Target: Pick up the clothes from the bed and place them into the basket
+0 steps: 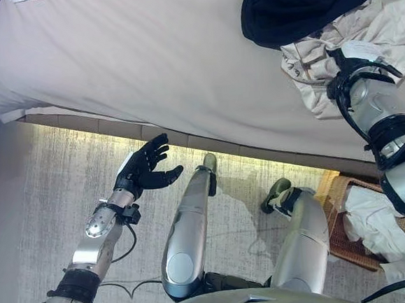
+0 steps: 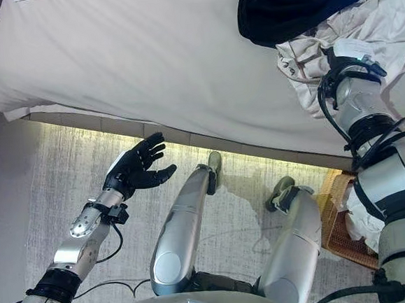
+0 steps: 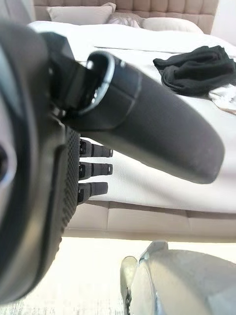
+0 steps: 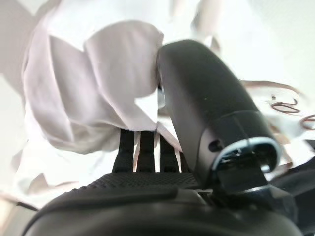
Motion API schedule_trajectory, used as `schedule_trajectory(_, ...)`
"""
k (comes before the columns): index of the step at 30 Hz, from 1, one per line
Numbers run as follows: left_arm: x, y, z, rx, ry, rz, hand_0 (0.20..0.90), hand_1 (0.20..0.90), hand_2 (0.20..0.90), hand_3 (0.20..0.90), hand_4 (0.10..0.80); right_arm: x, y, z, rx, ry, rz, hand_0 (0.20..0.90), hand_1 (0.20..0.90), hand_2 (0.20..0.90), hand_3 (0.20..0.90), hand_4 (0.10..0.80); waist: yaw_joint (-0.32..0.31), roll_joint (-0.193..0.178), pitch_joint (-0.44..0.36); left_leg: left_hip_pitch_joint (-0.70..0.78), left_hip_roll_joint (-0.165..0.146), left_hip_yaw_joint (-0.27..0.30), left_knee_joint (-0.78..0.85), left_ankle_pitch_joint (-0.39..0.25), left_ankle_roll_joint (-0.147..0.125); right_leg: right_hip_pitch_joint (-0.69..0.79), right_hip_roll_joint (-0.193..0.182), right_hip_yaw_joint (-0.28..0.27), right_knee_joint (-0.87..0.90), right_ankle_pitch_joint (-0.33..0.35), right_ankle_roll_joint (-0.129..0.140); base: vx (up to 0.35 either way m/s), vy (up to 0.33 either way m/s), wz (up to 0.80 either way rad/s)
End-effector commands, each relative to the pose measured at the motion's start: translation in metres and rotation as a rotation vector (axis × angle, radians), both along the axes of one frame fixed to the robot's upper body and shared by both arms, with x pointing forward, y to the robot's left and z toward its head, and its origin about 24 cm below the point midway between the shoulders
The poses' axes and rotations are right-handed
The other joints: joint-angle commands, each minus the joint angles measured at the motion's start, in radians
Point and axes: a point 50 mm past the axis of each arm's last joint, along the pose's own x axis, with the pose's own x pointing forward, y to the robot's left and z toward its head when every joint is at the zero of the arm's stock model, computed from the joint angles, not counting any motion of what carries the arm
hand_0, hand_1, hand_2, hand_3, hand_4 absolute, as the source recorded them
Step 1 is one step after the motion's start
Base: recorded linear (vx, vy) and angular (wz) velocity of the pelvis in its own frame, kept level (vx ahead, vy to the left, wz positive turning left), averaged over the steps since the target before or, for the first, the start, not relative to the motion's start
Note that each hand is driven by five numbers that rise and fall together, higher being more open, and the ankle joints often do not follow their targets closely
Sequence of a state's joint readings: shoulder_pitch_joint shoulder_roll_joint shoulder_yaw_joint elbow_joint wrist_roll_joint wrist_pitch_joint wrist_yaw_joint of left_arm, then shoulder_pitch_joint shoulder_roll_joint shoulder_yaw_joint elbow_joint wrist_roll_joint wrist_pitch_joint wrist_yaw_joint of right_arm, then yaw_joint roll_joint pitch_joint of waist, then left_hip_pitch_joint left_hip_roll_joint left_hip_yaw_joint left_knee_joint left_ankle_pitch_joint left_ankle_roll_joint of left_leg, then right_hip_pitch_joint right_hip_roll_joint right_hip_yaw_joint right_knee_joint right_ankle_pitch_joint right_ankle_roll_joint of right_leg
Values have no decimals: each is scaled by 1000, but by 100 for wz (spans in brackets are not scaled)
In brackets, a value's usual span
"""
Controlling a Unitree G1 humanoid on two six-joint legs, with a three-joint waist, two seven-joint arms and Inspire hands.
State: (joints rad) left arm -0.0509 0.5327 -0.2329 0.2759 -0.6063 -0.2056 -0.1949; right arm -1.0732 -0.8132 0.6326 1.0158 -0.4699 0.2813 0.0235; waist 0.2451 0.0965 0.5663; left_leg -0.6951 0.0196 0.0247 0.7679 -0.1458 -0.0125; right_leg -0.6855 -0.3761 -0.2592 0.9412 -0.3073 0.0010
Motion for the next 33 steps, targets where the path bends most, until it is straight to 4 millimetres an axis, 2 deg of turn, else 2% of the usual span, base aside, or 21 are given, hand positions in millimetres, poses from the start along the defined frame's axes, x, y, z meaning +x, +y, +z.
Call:
schedule_trajectory(1,0,5,31,-11,-170,-26,900,900,900,900,800,-17,-35,3,-43,44,-96,300,300,300,200,100,-1,22,-46,89,-9,30,116,-160,51,124,59,-65,-29,9,-35,52,12,-8)
schedule_trajectory(5,-3,8,26,-8,-149,-8,900,900,900,900,800,-22,-39,-3,-4,20,-75,300,300,300,200,100,-19,-1,-46,206,10,38,27,-113,33,235,71,-66,-117,31,-22,45,38,-18)
schedule_trajectory(6,0,9,27,-8,-152,-1,900,900,900,900,800,-23,-41,-1,12,1,-72,300,300,300,200,100,-29,-11,-46,246,17,46,-36,-59,32,280,79,-81,-186,71,-29,-6,38,-17)
schedule_trajectory(11,4,10,25,0,-136,23,900,900,900,900,800,-28,-46,-2,75,-34,-72,300,300,300,200,100,-55,-34,-49,406,38,63,-162,-15,9,438,104,-78,-327,107,-16,54,30,-24)
schedule_trajectory(16,4,14,15,36,-85,56,900,900,900,900,800,-37,-55,-9,238,-119,-72,300,300,300,200,100,-85,-65,-127,530,55,80,-296,2,-7,559,145,-62,-490,144,2,128,16,-15)
schedule_trajectory(18,3,19,8,56,-45,80,900,900,900,900,800,-42,-56,-7,372,-202,-46,300,300,300,200,100,-113,-87,-184,616,61,107,-398,-2,-13,627,170,-44,-593,170,25,181,9,-27)
schedule_trajectory(22,2,22,-2,74,1,117,900,900,900,900,800,-52,-63,0,558,-334,-9,300,300,300,200,100,-156,-109,-259,696,66,141,-513,20,-19,685,193,-24,-706,213,52,135,6,-22)
schedule_trajectory(25,1,23,-8,77,30,137,900,900,900,900,800,-60,-68,17,654,-457,24,300,300,300,200,100,-189,-120,-308,738,73,164,-577,39,-25,708,202,-6,-764,242,69,90,19,-18)
schedule_trajectory(26,1,23,-8,75,31,137,900,900,900,900,800,-61,-69,19,663,-476,25,300,300,300,200,100,-191,-120,-311,741,73,165,-581,40,-25,710,203,-5,-767,245,70,91,31,-22)
schedule_trajectory(27,0,23,-14,75,54,147,900,900,900,900,800,-67,-75,33,675,-532,40,300,300,300,200,100,-209,-126,-334,762,76,177,-611,47,-28,721,207,8,-793,257,78,66,23,-15)
schedule_trajectory(28,0,23,-14,76,57,150,900,900,900,900,800,-68,-76,35,676,-533,40,300,300,300,200,100,-211,-127,-338,764,76,179,-617,48,-29,722,208,10,-798,260,79,96,33,-16)
schedule_trajectory(33,-6,29,-28,88,105,184,900,900,900,900,800,-96,-94,89,610,-707,73,300,300,300,200,100,-262,-150,-390,810,77,209,-697,64,-35,738,221,47,-863,293,103,49,32,-25)
